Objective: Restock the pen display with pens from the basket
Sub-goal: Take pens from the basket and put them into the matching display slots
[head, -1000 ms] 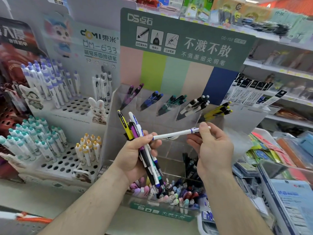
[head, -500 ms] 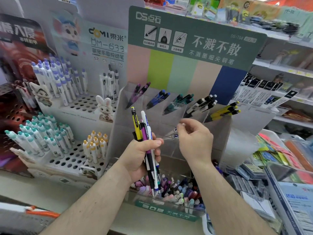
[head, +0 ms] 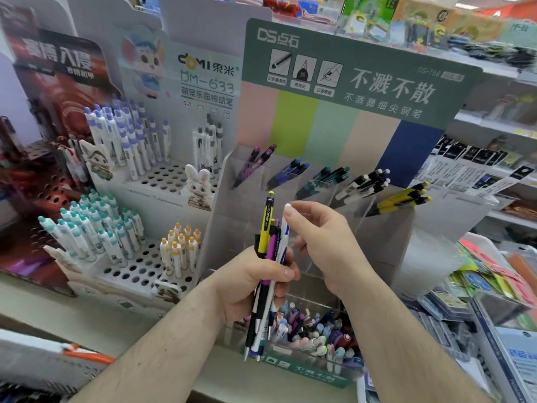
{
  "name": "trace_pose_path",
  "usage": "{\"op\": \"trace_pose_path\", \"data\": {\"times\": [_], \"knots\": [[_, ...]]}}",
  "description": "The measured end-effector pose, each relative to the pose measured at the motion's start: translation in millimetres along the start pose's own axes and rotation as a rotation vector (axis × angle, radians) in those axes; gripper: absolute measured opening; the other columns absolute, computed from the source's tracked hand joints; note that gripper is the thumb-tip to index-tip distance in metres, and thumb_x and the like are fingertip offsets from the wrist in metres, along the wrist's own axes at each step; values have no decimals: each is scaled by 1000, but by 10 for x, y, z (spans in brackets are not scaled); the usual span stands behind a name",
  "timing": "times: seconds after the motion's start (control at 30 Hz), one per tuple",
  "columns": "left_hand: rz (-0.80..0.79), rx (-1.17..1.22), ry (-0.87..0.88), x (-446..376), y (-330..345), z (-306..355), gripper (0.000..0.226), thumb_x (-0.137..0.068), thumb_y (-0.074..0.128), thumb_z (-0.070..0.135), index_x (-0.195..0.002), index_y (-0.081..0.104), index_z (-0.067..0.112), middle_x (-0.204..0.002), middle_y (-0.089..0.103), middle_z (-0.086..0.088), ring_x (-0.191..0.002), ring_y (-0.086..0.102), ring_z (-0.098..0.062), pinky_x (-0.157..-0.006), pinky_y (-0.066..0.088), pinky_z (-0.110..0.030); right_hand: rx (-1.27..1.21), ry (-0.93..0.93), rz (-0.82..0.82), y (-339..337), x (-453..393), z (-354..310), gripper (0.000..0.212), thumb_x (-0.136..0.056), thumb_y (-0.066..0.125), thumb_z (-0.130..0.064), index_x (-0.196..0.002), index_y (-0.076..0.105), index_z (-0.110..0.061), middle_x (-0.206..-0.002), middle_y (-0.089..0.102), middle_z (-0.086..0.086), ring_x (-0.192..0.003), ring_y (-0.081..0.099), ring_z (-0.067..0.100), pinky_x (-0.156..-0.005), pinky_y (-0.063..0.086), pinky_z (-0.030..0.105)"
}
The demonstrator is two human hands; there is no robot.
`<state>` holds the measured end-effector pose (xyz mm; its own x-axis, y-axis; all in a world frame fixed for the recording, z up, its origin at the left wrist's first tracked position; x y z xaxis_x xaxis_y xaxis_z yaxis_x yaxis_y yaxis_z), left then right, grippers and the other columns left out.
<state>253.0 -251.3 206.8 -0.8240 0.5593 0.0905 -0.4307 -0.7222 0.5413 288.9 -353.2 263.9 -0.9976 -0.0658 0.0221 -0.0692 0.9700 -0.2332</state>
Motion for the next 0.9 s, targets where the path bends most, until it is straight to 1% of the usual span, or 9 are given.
{"op": "trace_pose_path", "data": {"times": [0.1,0.2,0.3,0.43,0.53,0.6,0.67,0.83,0.9], "knots": [[13,-18,-21,16,16,-2,33,-62,70,9,-92,55,9,-74,63,-5,-50,53,-13,-47,45,-25,-43,-40,-26,43,-13,-29,5,-94,68,-20,-95,72,-18,-76,69,-4,-64,60,6,-60,49,24],[126,51,-13,25,-35,33,27,-69,60,5,-95,54,8,-78,68,-7,-53,59,-15,-46,47,-24,-118,-55,159,-78,-37,-33,5,-91,70,-14,-87,72,-15,-69,64,-1,-59,56,7,-55,47,20],[227,45,-24,56,-91,1,15,-85,56,-3,-88,50,10,-81,71,-10,-54,63,-18,-45,50,-24,-335,-43,361,-292,-52,-69,8,-92,68,-11,-84,69,-9,-65,59,0,-49,51,4,-49,45,18],[383,126,53,77,-225,-53,15,-89,54,1,-81,52,12,-74,70,-8,-47,56,-13,-43,44,-20,-484,-88,609,-627,-2,-135,13,-93,69,-13,-80,65,-14,-64,60,-1,-46,51,5,-47,46,19],[384,282,133,27,-219,1,11,-76,61,10,-78,52,14,-70,66,-5,-41,49,-9,-40,39,-18,-519,-82,648,-632,68,-67,12,-92,71,-14,-82,63,-14,-62,60,-1,-46,52,7,-49,48,20],[350,319,166,-19,-169,49,13,-74,65,9,-78,54,14,-69,61,-4,-40,46,-9,-40,37,-18,-517,-76,638,-555,120,1,10,-91,72,-13,-92,62,-14,-63,62,-1,-46,54,8,-49,50,21],[331,323,195,-54,-109,95,13,-73,63,6,-80,54,13,-68,60,-3,-40,46,-9,-40,38,-18,-499,-91,645,-500,177,44,20,-89,73,-12,-102,59,-18,-62,66,-2,-49,59,9,-52,56,23],[329,387,278,-72,-83,202,24,-71,67,-3,-82,53,14,-72,68,-3,-48,56,-11,-42,42,-18,-492,-89,743,-552,255,122,18,-85,77,-14,-97,64,-17,-69,71,1,-56,68,15,-53,58,28],[338,398,312,-72,-96,222,18,-71,62,3,-82,54,15,-73,67,-3,-51,58,-12,-43,42,-18,-514,-64,740,-572,243,166,15,-87,76,-14,-96,64,-16,-71,71,3,-56,68,17,-52,58,28]]}}
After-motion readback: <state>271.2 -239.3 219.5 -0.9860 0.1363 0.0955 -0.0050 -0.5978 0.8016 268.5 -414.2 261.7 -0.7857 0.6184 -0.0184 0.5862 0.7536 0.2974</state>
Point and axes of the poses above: each hand's wrist, its own x-axis away from the middle knuckle, its own y-axis out of the palm, z = x × y, the point moved 6 cm from there along -x, towards the middle knuckle
